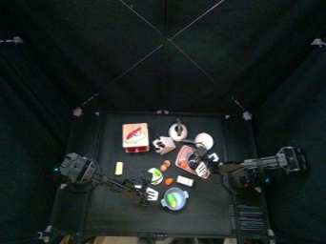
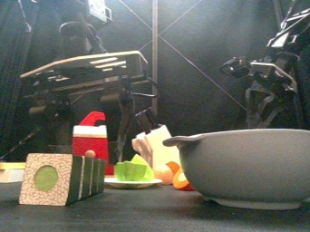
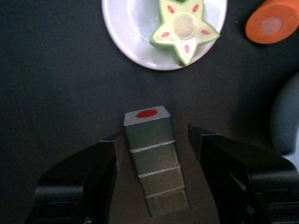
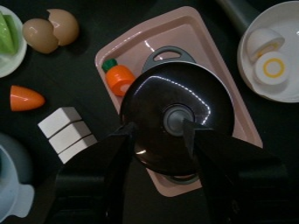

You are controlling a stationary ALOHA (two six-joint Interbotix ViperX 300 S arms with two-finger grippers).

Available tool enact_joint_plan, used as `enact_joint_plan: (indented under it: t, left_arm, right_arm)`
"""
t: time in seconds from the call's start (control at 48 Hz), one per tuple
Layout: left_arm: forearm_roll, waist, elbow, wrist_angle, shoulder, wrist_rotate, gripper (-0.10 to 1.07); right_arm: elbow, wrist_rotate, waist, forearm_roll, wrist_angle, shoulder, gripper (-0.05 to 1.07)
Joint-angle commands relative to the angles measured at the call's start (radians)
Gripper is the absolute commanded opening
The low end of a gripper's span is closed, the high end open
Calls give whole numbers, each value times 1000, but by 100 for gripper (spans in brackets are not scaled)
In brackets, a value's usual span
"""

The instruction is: Grab cleaver

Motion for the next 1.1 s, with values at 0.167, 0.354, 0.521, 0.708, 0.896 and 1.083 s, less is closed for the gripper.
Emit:
enact_joint_plan:
  t: [0.167, 0.354, 0.521, 0.708, 0.896, 1.083]
  left_arm:
    - [166, 3, 23, 54, -144, 8, 92]
    - [357, 40, 129, 57, -325, 109, 92]
    - [453, 172, 253, 26, -451, 273, 90]
    - [523, 408, 350, -215, -595, 466, 84]
    - [543, 684, 416, -681, -634, 630, 84]
    - [546, 776, 399, -882, -534, 670, 84]
  right_arm:
    - [-32, -2, 3, -9, -3, -57, 83]
    - [-55, -3, -2, -64, -55, -127, 82]
    - [-51, 3, -43, -218, -247, -123, 77]
    - [-52, 11, -236, -256, -468, -66, 65]
    - [-55, 8, -390, -224, -719, 67, 59]
    - [-104, 6, -453, -225, -801, 207, 59]
